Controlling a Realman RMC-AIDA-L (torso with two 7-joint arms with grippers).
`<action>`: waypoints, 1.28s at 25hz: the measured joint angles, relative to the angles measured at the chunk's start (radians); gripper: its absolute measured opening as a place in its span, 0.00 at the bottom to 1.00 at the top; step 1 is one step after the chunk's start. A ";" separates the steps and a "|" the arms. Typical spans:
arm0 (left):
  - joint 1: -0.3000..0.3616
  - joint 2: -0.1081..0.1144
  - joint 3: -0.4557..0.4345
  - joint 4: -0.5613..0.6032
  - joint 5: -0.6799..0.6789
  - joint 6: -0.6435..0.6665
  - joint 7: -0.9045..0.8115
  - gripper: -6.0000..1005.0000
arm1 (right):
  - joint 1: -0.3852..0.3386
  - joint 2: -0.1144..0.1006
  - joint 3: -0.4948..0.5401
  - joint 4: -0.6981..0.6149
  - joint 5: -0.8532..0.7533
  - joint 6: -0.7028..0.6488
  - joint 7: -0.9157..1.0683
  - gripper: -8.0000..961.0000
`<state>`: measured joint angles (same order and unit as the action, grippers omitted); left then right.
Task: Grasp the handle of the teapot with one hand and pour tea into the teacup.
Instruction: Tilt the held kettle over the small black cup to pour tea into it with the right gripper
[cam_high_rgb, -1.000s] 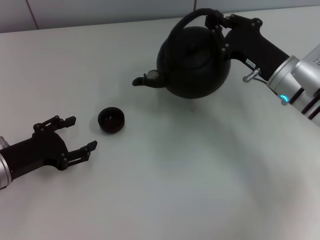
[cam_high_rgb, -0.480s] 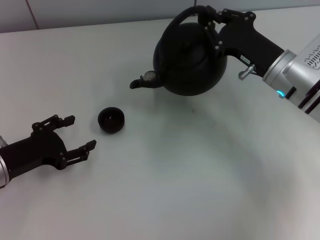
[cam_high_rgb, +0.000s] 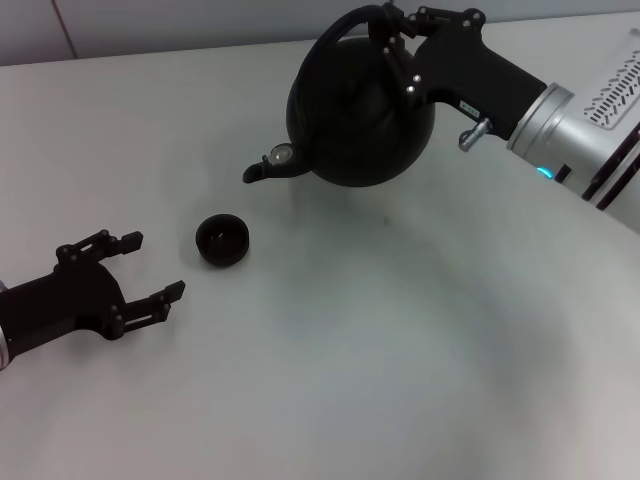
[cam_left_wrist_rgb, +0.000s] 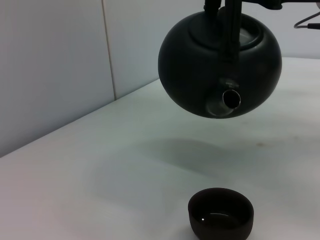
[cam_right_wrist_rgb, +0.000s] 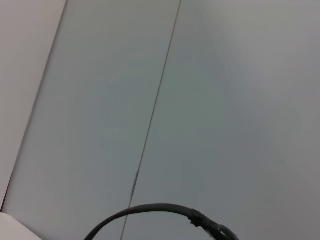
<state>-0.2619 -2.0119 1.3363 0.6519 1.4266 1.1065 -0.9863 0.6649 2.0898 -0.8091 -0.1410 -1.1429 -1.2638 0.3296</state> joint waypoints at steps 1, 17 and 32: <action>0.000 0.001 0.000 0.000 0.000 0.000 0.000 0.82 | 0.000 0.000 0.000 0.000 0.000 0.000 0.000 0.13; -0.007 0.002 -0.009 0.007 0.047 0.004 -0.014 0.82 | 0.024 0.001 -0.074 -0.011 0.000 0.053 -0.023 0.13; -0.006 0.003 -0.009 0.008 0.049 0.004 -0.026 0.82 | 0.030 0.001 -0.120 -0.039 0.000 0.078 -0.023 0.13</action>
<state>-0.2676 -2.0093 1.3269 0.6599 1.4757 1.1106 -1.0125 0.6945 2.0907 -0.9295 -0.1795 -1.1428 -1.1857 0.3067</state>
